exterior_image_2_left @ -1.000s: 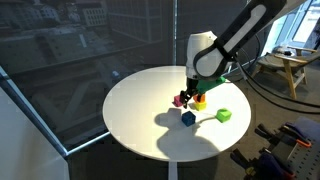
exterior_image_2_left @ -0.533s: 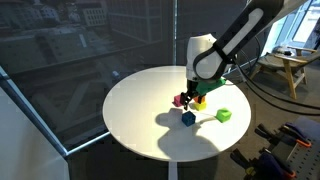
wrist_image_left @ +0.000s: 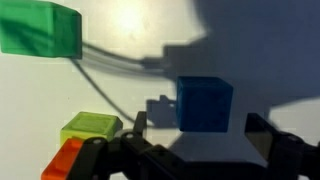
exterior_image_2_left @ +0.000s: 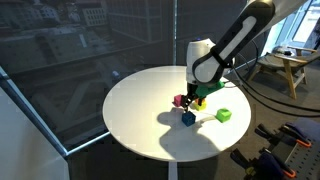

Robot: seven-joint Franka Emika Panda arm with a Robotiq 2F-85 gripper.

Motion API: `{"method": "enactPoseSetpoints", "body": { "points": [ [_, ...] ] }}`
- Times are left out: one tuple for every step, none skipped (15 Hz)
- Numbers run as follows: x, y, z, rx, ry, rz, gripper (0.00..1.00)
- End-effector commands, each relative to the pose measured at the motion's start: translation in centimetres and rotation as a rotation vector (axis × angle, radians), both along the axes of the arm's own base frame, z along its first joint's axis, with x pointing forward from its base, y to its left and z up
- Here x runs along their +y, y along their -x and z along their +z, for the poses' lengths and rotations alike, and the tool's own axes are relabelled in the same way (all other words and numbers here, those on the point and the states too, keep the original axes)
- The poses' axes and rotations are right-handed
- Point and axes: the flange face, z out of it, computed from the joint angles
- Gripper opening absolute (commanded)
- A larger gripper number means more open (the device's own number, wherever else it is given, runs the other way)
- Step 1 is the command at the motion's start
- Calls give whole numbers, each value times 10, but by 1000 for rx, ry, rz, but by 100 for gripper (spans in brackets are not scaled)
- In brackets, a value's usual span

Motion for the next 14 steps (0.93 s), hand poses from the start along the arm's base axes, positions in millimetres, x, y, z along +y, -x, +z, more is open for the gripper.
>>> {"method": "enactPoseSetpoints", "body": {
  "points": [
    [3,-10,-6,-13,-3,-13,100],
    [4,-11,-8,-13,-3,-11,100],
    [5,-12,-11,-13,-2,-10,100],
    [6,-14,-13,-10,-2,-8,100],
    [7,-15,-16,-9,0,-7,100],
    [8,-16,-18,-7,0,-5,100],
    [9,-17,-20,-6,1,-4,100],
    [11,-17,-23,-5,2,0,100],
    [13,-18,-25,-3,2,3,100],
    [14,-18,-27,-2,2,5,100],
    [15,-19,-28,-2,3,7,100],
    [17,-19,-29,-1,3,10,100],
    [17,-19,-31,-1,4,12,100],
    [18,-19,-33,1,5,13,100]
  ]
}}
